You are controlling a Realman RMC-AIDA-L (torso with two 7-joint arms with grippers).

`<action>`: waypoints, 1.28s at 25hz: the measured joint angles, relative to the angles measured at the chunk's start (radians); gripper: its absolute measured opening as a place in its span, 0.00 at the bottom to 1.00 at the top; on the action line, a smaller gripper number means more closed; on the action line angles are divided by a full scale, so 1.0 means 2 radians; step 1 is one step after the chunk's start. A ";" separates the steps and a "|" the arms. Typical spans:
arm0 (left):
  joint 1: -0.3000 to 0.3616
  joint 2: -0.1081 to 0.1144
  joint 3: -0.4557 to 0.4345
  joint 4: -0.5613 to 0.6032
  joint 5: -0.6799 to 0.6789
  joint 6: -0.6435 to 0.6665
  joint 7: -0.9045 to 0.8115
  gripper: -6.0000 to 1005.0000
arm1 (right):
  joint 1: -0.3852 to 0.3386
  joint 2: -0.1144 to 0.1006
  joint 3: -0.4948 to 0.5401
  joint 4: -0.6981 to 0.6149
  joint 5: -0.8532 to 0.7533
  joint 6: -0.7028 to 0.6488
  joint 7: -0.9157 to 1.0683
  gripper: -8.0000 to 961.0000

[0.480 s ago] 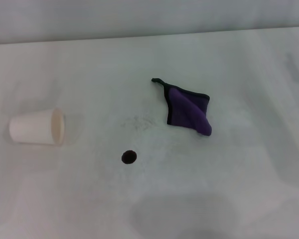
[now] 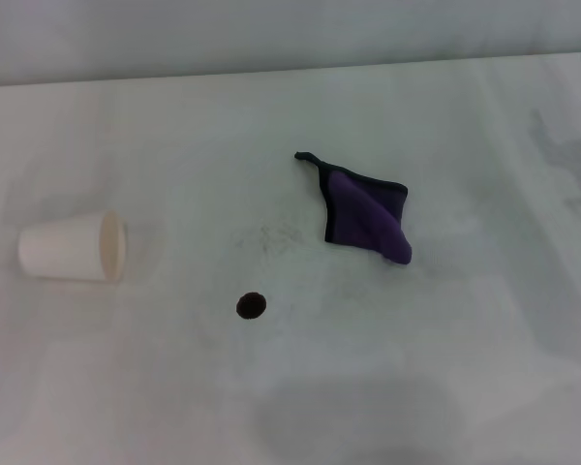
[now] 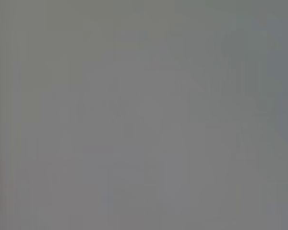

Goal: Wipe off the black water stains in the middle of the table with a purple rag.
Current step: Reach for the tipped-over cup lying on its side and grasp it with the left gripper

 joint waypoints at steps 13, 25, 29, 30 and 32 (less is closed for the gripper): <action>-0.012 0.017 -0.002 0.004 0.030 0.009 -0.121 0.88 | 0.006 0.000 -0.002 0.002 0.000 0.000 0.011 0.86; -0.039 0.098 -0.002 0.191 0.377 -0.008 -0.457 0.88 | 0.003 0.001 0.003 0.002 0.022 0.015 0.067 0.86; -0.065 0.118 -0.007 0.234 0.478 -0.064 -0.522 0.88 | 0.013 -0.002 0.002 0.002 0.022 0.001 0.073 0.86; -0.070 0.122 -0.008 0.244 0.493 -0.078 -0.534 0.88 | 0.015 -0.003 0.001 0.002 0.020 -0.001 0.073 0.86; -0.082 0.129 -0.008 0.262 0.523 -0.098 -0.554 0.88 | 0.017 -0.003 0.001 0.002 0.020 -0.005 0.072 0.86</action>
